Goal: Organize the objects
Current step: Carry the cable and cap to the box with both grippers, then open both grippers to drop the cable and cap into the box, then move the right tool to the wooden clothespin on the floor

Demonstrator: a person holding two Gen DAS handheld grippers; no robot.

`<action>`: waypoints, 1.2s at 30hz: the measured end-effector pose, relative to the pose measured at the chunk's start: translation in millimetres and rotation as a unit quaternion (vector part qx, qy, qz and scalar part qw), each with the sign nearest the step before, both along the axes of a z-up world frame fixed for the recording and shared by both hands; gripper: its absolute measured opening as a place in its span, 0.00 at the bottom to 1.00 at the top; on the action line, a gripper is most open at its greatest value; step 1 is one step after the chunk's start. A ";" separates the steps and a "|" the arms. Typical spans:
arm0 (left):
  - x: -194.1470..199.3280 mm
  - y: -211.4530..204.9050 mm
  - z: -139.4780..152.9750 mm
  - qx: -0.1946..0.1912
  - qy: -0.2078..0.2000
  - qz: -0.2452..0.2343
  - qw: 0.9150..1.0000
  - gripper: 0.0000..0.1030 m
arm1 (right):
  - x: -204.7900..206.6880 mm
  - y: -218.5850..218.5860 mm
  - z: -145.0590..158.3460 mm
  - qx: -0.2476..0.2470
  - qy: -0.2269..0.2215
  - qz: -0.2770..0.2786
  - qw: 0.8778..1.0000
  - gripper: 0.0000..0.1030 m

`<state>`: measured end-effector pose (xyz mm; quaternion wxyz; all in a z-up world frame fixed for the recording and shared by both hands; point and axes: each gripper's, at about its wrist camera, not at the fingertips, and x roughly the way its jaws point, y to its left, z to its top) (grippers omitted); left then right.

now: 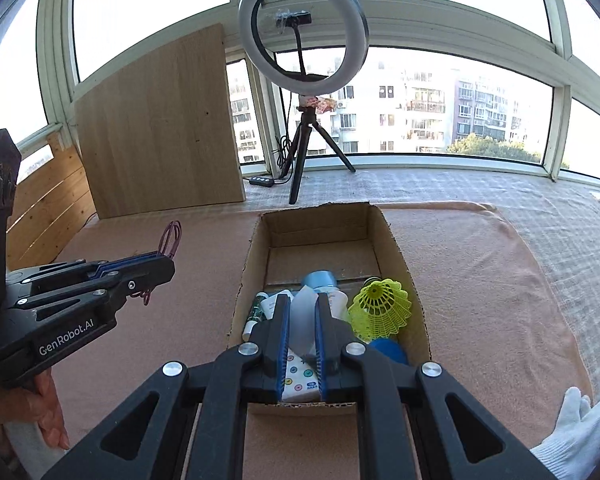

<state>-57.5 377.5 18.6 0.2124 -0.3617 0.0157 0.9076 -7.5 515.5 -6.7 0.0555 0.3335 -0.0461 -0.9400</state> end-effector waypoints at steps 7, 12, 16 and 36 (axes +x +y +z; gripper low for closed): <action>-30.6 44.8 -2.4 0.001 -0.007 -0.012 1.000 0.04 | -28.3 30.8 -0.8 -0.005 0.004 -0.005 1.000 0.10; -48.0 56.1 -19.2 -0.003 -0.025 -0.009 1.000 0.04 | -48.7 38.9 -12.9 0.000 -0.008 -0.002 1.000 0.21; -56.2 44.2 -38.9 -0.031 -0.048 0.048 0.997 0.77 | -55.5 43.1 -32.1 0.000 -0.041 -0.011 0.999 0.37; -24.0 -175.2 -51.4 -0.019 -0.053 0.150 0.987 0.94 | -54.6 -61.4 -20.6 0.026 -0.043 -0.005 0.999 0.41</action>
